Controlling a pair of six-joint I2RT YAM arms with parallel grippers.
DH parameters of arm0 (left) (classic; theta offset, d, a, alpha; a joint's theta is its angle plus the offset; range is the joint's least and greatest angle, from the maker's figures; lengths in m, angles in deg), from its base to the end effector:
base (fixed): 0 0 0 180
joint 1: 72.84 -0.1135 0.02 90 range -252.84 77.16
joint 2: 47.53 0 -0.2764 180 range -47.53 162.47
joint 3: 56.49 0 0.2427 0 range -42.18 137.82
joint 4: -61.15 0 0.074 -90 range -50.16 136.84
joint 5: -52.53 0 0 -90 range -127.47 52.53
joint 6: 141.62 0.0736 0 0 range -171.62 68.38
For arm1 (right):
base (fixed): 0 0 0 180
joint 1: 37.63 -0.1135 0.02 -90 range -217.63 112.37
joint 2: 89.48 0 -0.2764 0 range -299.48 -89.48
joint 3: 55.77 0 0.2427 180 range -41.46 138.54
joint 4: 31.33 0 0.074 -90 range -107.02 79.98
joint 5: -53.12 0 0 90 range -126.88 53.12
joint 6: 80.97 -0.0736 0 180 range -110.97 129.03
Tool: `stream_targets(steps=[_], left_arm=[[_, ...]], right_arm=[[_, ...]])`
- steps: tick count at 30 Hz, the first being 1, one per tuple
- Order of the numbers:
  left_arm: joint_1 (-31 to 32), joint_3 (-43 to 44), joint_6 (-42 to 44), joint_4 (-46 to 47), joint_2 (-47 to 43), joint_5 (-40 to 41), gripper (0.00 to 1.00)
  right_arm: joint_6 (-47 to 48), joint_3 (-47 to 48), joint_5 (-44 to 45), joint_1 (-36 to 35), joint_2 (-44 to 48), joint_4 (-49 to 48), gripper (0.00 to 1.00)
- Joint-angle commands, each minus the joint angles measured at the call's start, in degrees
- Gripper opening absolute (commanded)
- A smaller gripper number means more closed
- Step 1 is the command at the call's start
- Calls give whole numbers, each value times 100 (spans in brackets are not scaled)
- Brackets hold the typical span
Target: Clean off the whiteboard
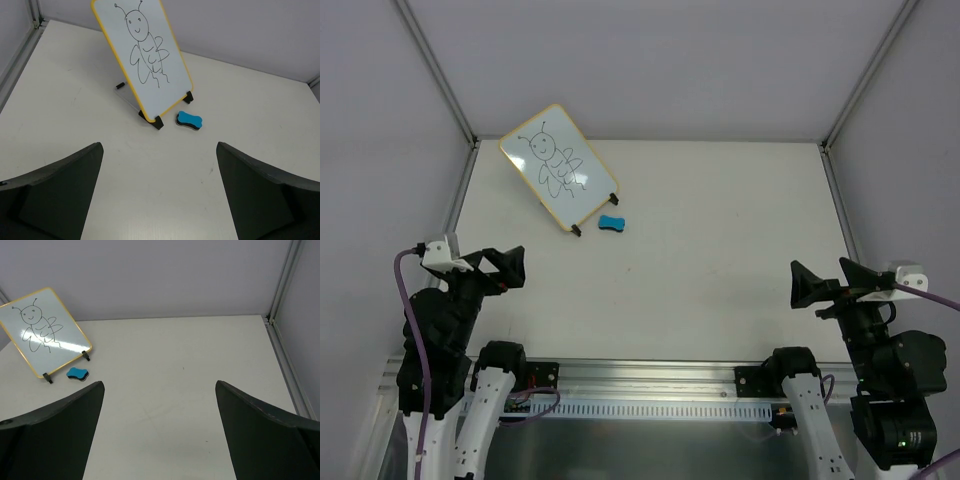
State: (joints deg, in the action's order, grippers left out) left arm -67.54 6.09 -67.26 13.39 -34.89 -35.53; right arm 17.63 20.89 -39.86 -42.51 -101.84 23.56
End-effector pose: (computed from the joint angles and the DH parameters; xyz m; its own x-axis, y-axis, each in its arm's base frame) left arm 0.0539 -0.0025 0.3654 0.0207 -0.2725 -0.9619 0.0667 0.9604 -0.2706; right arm 0.0004 0.0039 0.4155 0.1814 -0.1344 -0.9742 -0.1102 0.9816 -0.1559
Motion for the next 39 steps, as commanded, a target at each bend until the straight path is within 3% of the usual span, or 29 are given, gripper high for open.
stream_targets(steps=[1,5,11,15,20,25,32,35,39], left_arm=[[41,-81,61,111,185,-44,99],[41,-99,-176,111,571,-140,99],[41,-2,-694,496,1977,-324,99],[-11,33,-765,1576,3117,-220,99],[-494,955,-581,2508,4561,-201,95],[-1319,1456,-380,3265,5941,-966,93],[-2304,1202,-536,5224,7172,-3159,92],[-2402,1509,-590,5498,7717,-3638,90],[-2402,1808,-686,5788,8314,-4042,81]], right_arm=[[45,-135,-369,-39,-162,-340,99],[-130,-267,-221,-39,-214,-375,99],[-535,-548,-97,-39,-319,-410,99],[-763,-767,-850,-39,-530,-559,99],[-842,-970,-1880,-39,-1013,-779,99],[-842,-1364,-2672,-39,-1251,-1131,99],[-500,-1568,-3164,-109,-1313,-1403,99],[-473,-1629,-3348,-118,-1365,-1491,99],[-491,-1699,-3463,-118,-1470,-1623,99]])
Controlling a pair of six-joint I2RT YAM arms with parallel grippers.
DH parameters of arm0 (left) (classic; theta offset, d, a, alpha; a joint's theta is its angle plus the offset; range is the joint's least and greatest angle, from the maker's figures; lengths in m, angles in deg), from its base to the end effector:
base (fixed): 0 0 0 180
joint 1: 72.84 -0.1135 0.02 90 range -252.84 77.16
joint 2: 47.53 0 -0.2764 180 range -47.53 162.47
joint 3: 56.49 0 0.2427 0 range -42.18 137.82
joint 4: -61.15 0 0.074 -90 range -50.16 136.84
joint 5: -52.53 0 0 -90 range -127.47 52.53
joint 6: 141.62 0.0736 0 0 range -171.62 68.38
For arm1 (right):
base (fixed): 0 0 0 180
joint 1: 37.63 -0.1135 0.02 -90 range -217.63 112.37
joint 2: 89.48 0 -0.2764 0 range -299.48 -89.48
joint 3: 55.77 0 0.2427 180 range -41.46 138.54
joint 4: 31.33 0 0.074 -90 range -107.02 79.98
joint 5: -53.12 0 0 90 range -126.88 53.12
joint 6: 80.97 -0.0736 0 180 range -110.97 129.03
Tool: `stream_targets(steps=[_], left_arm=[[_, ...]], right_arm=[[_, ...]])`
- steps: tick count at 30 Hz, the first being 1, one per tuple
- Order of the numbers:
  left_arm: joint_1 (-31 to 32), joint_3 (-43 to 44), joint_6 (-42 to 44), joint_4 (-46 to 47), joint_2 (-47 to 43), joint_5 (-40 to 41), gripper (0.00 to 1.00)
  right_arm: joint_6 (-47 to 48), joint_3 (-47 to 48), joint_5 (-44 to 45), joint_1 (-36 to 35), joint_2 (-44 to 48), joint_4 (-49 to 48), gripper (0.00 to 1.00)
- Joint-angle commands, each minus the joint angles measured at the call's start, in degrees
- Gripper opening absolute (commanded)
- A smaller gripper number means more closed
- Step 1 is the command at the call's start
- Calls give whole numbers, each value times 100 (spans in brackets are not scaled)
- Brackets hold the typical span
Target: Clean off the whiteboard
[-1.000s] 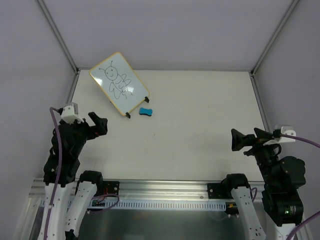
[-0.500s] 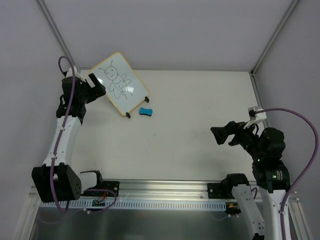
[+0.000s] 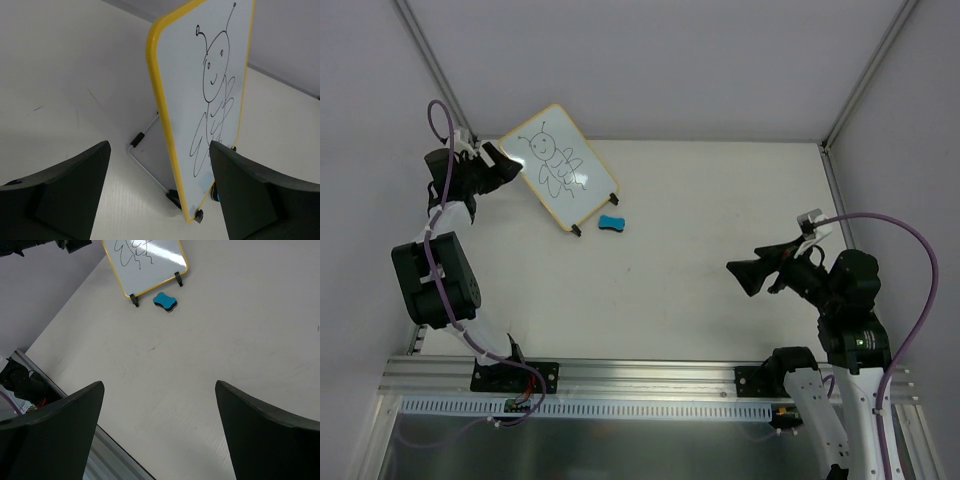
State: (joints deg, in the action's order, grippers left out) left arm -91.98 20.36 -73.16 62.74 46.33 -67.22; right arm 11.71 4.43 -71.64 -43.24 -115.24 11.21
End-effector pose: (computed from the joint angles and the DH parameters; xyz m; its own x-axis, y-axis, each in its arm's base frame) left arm 0.3933 0.0978 0.2816 -0.2951 -0.4398 -0.8482 0.0633 0.8768 -0.4767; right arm 0.0997 0.0520 0.3519 -0.1101 -0.0494 -0.9927 -0.6479 0.7610 0.0340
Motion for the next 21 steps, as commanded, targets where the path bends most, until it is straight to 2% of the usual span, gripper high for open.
stream_targets(steps=[1,8,13,17,21], left_arm=[[42,425,-105,879,289,-891,80],[42,627,-166,1117,782,-1076,66],[42,794,-140,1170,1063,-1295,63],[42,917,-96,1187,1195,-1383,56],[33,1005,-113,1240,1336,-1515,44]], right_arm=[[110,-54,-294,-46,-149,-388,99],[145,-45,-294,-46,-307,-397,99],[137,-71,-487,-55,-430,-494,99],[154,-80,-593,-72,-518,-511,99],[180,-124,-628,-116,-544,-520,99]])
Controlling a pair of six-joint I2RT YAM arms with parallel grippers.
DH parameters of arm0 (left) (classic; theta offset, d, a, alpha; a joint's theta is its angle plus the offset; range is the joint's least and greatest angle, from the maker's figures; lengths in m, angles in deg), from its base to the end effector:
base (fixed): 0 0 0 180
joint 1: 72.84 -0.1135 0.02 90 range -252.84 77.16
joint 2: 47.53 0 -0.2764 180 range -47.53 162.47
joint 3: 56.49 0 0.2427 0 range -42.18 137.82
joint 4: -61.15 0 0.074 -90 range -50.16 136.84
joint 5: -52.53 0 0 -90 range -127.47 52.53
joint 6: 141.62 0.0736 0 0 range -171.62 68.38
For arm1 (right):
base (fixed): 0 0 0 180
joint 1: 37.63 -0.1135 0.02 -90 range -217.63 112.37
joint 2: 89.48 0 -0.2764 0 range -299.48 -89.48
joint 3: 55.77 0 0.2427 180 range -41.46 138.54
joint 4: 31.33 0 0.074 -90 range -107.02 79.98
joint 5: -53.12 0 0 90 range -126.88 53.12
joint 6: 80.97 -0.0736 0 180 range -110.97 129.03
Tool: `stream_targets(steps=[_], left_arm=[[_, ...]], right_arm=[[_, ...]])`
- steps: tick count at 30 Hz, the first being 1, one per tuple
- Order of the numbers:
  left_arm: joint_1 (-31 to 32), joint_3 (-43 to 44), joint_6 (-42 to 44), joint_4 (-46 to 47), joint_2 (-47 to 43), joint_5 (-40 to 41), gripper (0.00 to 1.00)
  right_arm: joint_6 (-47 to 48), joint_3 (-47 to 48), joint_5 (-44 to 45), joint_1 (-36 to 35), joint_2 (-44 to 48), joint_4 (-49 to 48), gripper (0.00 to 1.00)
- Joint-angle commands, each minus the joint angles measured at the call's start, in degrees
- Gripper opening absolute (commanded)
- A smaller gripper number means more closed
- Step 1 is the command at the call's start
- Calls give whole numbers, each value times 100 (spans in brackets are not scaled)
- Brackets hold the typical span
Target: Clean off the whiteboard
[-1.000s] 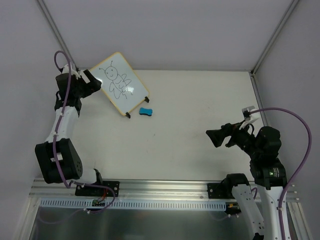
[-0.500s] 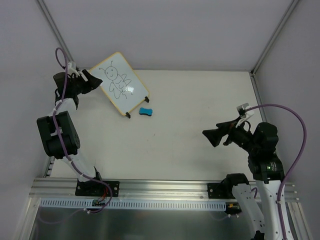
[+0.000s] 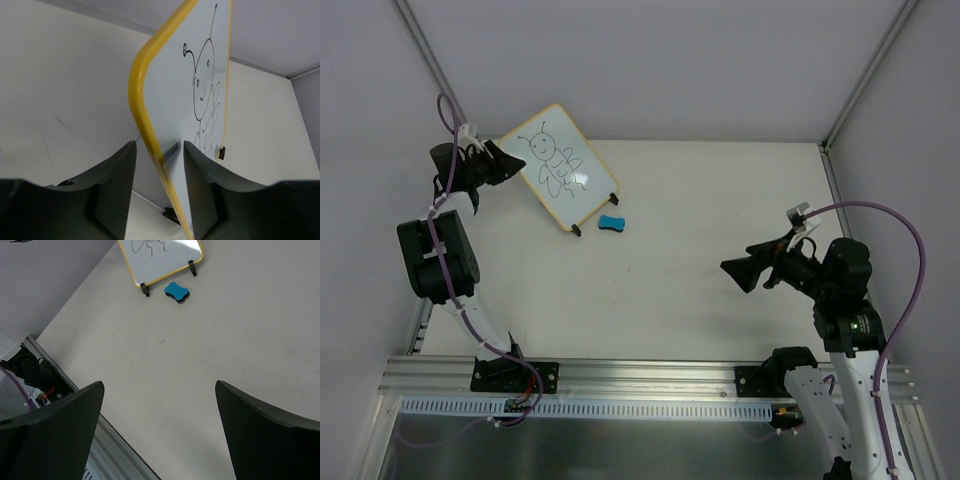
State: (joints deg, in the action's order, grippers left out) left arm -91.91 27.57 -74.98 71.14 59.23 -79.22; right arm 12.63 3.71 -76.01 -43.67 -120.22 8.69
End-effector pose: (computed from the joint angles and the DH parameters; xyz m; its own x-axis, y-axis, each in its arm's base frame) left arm 0.4407 0.1005 0.2561 -0.3377 -0.4297 -0.8374 0.2574 0.8136 -0.5213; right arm 0.1182 0.0592 0.3458 -0.1504 -0.0649 -0.9865 -0.7079 0.7036 0.0616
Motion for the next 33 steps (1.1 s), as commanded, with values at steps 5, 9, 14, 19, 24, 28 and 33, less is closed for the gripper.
stream_targets(steps=[5,9,14,19,24,28,33], left_arm=[[17,302,-20,585,152,-710,24],[9,118,-169,1059,117,-1079,10],[0,-67,-292,1560,-6,-1352,0],[0,-243,-424,2008,-260,-1423,0],[-9,-322,-828,2580,-524,-1397,0],[-9,-270,-1144,2676,-875,-1283,0],[0,-340,-1303,2738,-1350,-1054,0]], right_arm=[[124,-96,-217,-116,-72,-278,99],[159,-140,-209,-160,-72,-286,99],[176,-192,-235,-213,-99,-286,99],[185,-228,-261,-257,-72,-286,99],[177,-219,-77,-292,-11,-278,99],[203,-87,107,-354,-159,-330,99],[18,281,590,-608,-686,-339,99]])
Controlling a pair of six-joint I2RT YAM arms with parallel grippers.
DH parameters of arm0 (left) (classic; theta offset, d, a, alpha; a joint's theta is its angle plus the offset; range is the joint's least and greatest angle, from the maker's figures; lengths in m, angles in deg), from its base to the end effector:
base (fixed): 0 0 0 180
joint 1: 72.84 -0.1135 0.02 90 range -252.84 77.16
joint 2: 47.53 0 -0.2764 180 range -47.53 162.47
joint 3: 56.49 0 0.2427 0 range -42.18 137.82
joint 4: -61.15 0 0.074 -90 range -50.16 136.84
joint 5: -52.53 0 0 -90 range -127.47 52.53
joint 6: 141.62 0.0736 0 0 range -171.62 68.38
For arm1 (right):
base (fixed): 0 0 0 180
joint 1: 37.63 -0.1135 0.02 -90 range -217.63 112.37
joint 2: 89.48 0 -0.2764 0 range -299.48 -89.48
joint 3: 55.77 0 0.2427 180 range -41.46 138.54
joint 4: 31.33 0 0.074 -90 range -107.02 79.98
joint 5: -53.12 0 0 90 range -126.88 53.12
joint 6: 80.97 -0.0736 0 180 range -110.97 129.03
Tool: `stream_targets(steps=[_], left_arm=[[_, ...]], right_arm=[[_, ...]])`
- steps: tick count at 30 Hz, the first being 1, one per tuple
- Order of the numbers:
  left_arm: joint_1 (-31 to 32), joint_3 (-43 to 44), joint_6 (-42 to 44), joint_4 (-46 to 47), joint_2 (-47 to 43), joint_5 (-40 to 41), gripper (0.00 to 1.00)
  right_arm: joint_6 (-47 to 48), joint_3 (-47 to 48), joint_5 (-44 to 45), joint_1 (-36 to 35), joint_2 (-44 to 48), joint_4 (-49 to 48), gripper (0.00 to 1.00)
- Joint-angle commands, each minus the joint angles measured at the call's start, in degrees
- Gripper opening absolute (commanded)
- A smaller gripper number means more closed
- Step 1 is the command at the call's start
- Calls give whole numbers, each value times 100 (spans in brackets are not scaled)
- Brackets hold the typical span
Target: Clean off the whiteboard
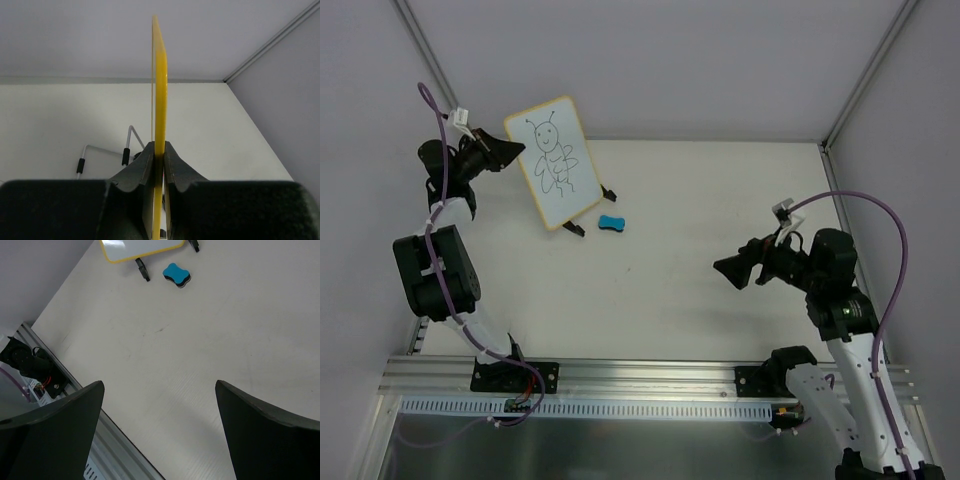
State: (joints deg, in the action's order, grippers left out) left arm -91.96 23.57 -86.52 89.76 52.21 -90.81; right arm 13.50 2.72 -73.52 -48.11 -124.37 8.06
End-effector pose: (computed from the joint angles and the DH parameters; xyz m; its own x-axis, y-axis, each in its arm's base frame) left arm 0.4084 0.0791 0.3225 -0.1962 -0.4296 -0.8815 0.5376 0.7046 -0.4631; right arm 0.1333 0.0693 0.3326 -0.2114 -0.1027 -0.9720 -0.7293 0.6786 0.0869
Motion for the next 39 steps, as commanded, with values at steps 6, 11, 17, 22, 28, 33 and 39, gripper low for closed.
stream_targets(steps=[6,11,17,22,28,33,39], left_arm=[[30,-194,-264,658,-1448,447,0],[74,-606,-255,341,-2221,746,0],[101,-1187,201,-845,-3390,1405,0],[320,-1258,1166,-2469,-3891,2388,0],[558,-1355,1678,-3430,-4340,2961,0],[593,-1232,1741,-3623,-4332,2882,0],[593,-1214,1793,-3676,-4349,2794,0]], right_arm=[[958,968,1614,-1481,-1735,-442,99],[1442,1557,2013,-2439,-3284,-1038,99],[1864,2951,1345,-2775,-5610,-1612,99],[1882,4079,1098,-2880,-7187,-1612,99],[1707,5073,1168,-2942,-8436,-1612,98],[1619,5495,1309,-3012,-8937,-1542,99],[1461,6022,1730,-3048,-9439,-1227,99]])
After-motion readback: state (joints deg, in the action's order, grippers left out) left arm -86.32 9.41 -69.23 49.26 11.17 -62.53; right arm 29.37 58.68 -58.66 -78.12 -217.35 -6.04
